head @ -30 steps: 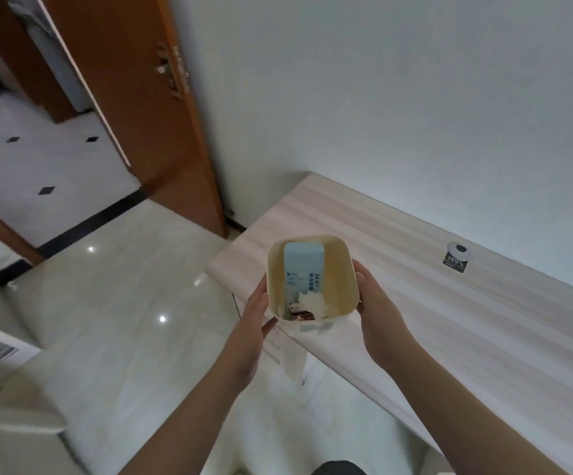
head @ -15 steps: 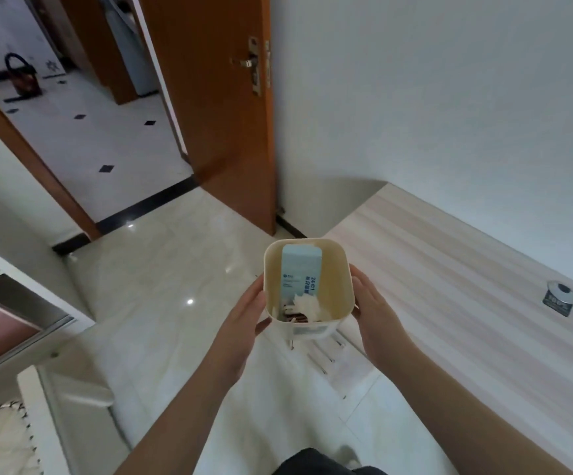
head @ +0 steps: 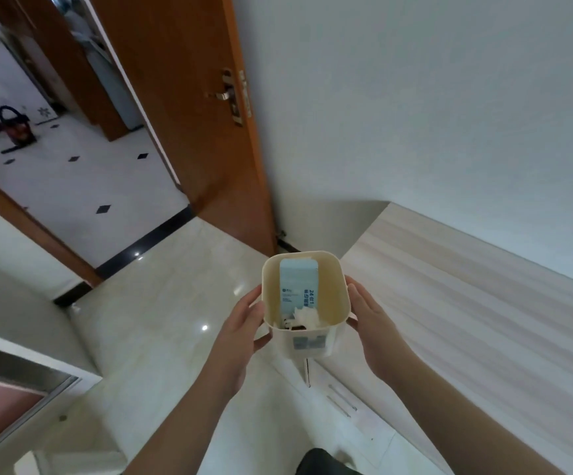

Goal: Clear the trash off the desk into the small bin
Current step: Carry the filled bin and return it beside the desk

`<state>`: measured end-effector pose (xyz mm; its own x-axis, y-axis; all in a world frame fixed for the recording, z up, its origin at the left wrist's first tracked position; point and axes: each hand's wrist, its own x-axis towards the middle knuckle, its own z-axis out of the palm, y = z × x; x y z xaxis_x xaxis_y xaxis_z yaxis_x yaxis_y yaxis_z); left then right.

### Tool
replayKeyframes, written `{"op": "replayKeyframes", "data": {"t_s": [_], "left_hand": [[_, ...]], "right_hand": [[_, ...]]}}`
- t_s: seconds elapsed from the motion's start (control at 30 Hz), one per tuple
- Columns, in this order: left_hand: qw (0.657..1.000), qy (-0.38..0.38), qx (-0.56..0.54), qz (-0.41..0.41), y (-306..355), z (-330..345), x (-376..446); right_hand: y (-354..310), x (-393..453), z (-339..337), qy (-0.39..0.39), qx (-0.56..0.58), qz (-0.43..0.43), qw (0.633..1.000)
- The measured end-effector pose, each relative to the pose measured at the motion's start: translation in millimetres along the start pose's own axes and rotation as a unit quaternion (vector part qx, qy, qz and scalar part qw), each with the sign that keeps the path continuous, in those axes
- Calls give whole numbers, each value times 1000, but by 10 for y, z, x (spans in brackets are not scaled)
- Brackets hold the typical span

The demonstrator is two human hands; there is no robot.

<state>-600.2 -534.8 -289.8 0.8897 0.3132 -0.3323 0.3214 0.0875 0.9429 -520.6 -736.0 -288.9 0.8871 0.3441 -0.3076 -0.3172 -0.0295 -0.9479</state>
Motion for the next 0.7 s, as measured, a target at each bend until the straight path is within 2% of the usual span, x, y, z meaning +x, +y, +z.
{"op": "replayKeyframes", "data": {"t_s": [0.37, 0.57, 0.7], "left_hand": [[1000, -17, -15, 1, 287, -350, 878], [999, -39, -33, 12, 377, -884, 1619], [997, -66, -26, 3, 517, -1410, 2124]], "right_hand": [[-244, 801, 379, 24, -2, -5, 1000], [-335, 1428, 967, 54, -14, -19, 998], [-362, 1878, 1517, 106, -8, -17, 994]]}}
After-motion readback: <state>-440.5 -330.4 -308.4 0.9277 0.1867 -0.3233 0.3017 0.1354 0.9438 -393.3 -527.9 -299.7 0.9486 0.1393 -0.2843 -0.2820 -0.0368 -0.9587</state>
